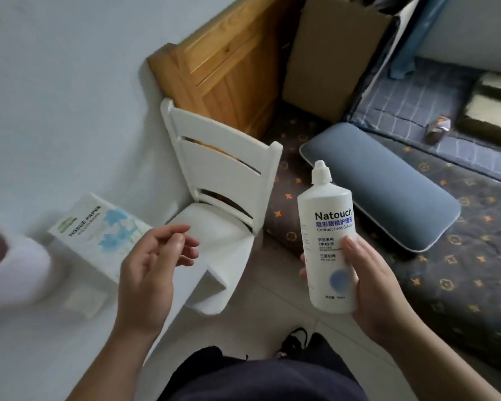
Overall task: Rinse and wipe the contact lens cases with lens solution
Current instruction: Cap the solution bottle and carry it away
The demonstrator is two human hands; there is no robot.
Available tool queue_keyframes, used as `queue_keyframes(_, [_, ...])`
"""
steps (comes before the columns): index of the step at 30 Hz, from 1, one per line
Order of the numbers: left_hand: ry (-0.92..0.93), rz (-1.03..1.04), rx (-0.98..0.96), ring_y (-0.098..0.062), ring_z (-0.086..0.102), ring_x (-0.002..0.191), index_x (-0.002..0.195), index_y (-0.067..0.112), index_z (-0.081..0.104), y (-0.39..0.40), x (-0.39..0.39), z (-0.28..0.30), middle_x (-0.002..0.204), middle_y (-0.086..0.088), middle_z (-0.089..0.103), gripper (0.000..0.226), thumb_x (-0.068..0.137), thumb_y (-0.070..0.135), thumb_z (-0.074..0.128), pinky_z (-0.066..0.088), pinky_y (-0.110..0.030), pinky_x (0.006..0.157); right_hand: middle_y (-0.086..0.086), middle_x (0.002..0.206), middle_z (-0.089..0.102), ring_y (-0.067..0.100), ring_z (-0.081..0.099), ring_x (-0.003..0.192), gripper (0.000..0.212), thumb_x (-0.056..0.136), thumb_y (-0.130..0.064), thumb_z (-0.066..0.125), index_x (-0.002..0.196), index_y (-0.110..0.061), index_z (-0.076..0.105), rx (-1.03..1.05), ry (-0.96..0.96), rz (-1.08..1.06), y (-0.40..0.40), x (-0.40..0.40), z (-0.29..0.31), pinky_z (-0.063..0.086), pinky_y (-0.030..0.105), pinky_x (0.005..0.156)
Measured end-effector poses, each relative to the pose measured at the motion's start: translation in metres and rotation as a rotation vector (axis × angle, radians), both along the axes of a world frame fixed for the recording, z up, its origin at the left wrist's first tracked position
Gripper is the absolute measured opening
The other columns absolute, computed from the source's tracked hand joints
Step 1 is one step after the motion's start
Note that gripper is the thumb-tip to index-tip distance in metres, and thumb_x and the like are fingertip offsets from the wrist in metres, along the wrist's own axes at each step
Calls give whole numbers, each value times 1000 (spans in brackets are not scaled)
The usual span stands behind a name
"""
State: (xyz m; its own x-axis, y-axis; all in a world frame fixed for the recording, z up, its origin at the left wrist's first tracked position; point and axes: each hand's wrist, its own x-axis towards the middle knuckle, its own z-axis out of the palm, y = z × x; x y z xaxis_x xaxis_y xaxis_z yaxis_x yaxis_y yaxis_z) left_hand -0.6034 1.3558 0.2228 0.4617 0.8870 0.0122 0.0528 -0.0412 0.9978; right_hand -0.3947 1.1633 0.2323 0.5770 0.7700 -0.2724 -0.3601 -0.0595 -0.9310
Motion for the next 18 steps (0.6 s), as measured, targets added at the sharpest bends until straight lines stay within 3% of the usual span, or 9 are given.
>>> queue_keyframes(5, [15,-258,20,-25,70,82,101,30,75,-20,111,10,92,-7,74,23,88,40,59,60,-30,73,15,101,74,30,72,83,51,76,-64,67,109,-25,72,-15,-1,-269,-71,60,-5,59,41,68])
queue_keyframes(9, [51,-503,46,-24,73,82,100,33,74,-44,187,11,94,-6,75,20,92,36,57,62,-28,71,16,104,74,33,70,91,49,77,-62,65,108,-25,73,-26,2,-531,-122,81,-12,56,48,79])
queue_keyframes(13, [97,-752,61,-22,73,84,102,34,72,-67,257,12,96,-4,74,19,92,39,56,62,-27,72,15,102,74,32,71,88,46,79,-59,59,109,-26,71,-40,20,-763,-168,85,-14,60,42,74])
queue_keyframes(18, [62,-1081,-12,-26,71,73,102,18,73,-108,338,-4,91,-12,74,13,98,14,62,60,-29,64,16,95,74,33,72,79,65,66,-74,73,106,-22,72,-35,64,-1107,-203,76,-15,59,41,65])
